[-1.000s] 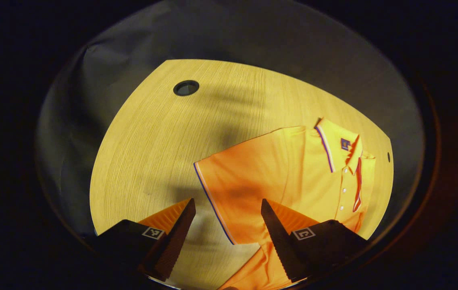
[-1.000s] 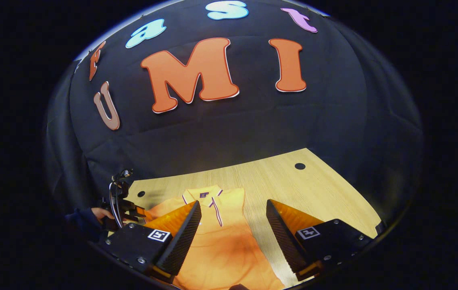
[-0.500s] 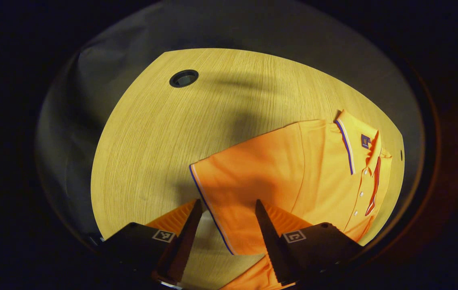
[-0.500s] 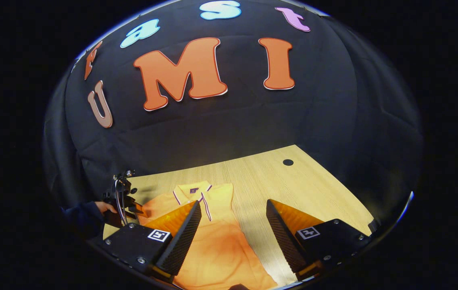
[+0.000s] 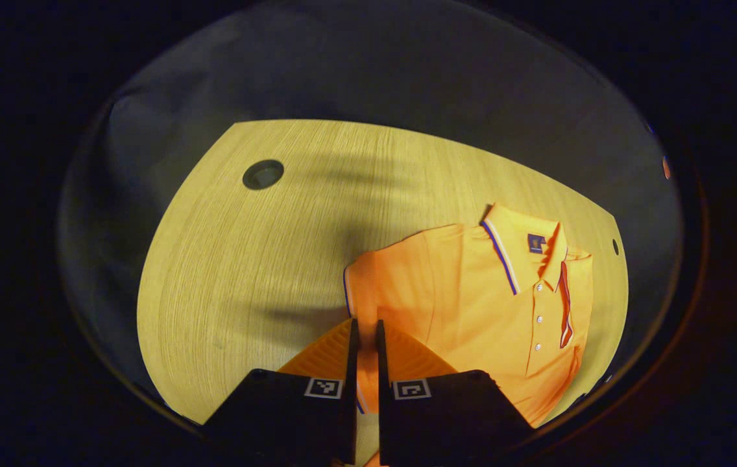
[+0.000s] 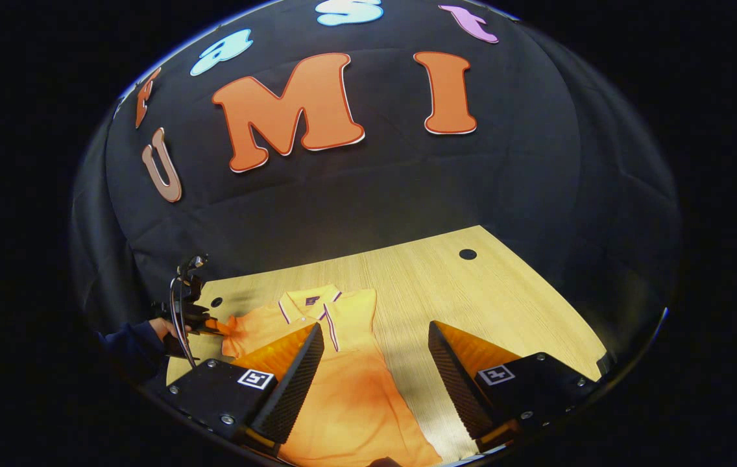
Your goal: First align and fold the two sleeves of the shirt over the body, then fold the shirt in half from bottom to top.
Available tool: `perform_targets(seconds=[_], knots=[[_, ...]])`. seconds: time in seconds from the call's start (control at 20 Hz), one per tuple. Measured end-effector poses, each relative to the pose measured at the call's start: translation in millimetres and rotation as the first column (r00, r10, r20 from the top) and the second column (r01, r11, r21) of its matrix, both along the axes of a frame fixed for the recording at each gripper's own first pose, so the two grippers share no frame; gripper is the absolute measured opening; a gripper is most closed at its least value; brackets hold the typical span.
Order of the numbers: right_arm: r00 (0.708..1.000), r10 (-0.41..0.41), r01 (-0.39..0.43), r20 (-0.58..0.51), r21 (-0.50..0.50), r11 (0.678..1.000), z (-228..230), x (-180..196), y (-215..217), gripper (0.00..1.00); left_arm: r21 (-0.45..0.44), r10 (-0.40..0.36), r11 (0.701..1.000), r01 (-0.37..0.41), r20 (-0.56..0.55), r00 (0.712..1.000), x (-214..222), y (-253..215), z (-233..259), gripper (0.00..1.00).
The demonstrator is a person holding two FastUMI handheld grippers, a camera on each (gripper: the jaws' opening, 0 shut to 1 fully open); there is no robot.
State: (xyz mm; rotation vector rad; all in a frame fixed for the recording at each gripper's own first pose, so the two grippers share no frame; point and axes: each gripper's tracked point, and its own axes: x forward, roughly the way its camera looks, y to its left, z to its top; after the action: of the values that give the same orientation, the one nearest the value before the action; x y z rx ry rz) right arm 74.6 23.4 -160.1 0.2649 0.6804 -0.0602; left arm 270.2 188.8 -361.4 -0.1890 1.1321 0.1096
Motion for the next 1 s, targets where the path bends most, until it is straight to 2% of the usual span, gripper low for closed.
perform_targets(seconds=[0.25, 0.45, 0.8, 0.85, 0.95, 1.0], knots=[[1.000, 0.024, -0.024, 0.003, 0.015, 1.000, -2, 4, 5, 0.99, 0.018, -0.103, 0.995, 0.102, 0.080, 0.991, 16, -34, 36, 0.14], [0.999, 0.035, -0.035, -0.001, 0.022, 0.999, -4, 4, 3, 0.98, 0.031, -0.170, 0.985, 0.168, 0.102, 0.980, 24, -70, 49, 0.14], [1.000, 0.011, -0.011, 0.002, 0.036, 0.999, -5, -1, -17, 0.98, -0.028, -0.269, 0.961, 0.275, 0.144, 0.952, 32, -144, 61, 0.12], [1.000, 0.008, -0.008, 0.006, 0.037, 0.999, -5, -1, -20, 0.98, -0.031, -0.279, 0.957, 0.287, 0.150, 0.948, 30, -150, 66, 0.14], [1.000, 0.003, -0.003, 0.011, 0.033, 0.999, -4, -1, -26, 0.98, -0.030, -0.293, 0.953, 0.302, 0.167, 0.942, 27, -155, 70, 0.23], [1.000, 0.001, -0.002, 0.015, 0.032, 0.999, -4, 0, -28, 0.98, -0.037, -0.299, 0.950, 0.310, 0.180, 0.937, 22, -158, 77, 0.34]])
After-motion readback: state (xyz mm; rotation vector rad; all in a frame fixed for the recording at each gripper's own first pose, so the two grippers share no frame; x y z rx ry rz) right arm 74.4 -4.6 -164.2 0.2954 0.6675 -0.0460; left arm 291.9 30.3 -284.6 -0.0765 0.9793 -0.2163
